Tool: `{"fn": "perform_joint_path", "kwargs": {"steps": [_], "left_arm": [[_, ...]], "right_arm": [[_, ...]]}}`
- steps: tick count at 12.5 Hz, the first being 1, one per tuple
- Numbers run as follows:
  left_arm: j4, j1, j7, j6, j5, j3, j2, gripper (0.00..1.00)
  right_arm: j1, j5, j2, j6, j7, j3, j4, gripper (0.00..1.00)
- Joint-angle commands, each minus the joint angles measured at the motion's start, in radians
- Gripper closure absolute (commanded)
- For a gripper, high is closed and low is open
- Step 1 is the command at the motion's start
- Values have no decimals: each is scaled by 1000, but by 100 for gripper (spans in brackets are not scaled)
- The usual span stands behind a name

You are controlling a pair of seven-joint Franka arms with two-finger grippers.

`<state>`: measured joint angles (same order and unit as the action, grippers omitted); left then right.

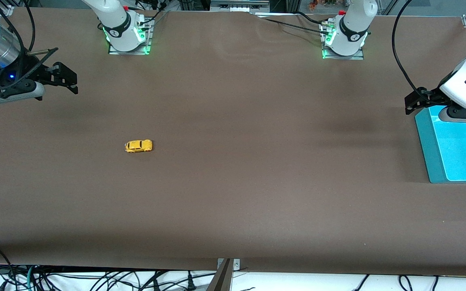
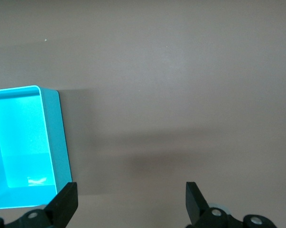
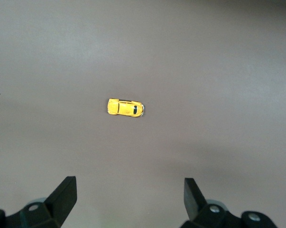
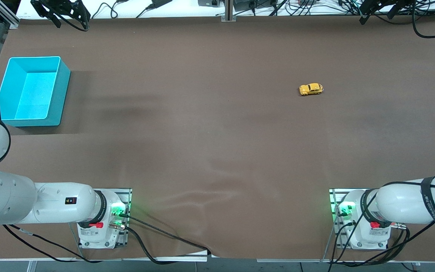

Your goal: Wind and store yellow beetle car

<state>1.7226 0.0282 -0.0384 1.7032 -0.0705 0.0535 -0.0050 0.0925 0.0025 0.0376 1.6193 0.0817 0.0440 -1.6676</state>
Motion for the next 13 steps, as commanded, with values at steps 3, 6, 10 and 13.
{"fn": "perform_joint_path", "kwargs": {"steps": [3, 6, 10, 13], "left_arm": [[-24, 6, 9, -25, 3, 6, 5, 0], [-24, 6, 9, -25, 3, 6, 5, 0], [-24, 6, 9, -25, 3, 6, 5, 0], [-24, 6, 9, -25, 3, 5, 5, 0]], "right_arm": [[-7, -2, -1, -27, -8, 4, 22, 0], [-5, 2, -27, -53, 19, 13, -4, 0], [24, 13, -132, -22, 166, 16, -4, 0], [29, 16, -235, 40, 430, 16, -3, 0]]}}
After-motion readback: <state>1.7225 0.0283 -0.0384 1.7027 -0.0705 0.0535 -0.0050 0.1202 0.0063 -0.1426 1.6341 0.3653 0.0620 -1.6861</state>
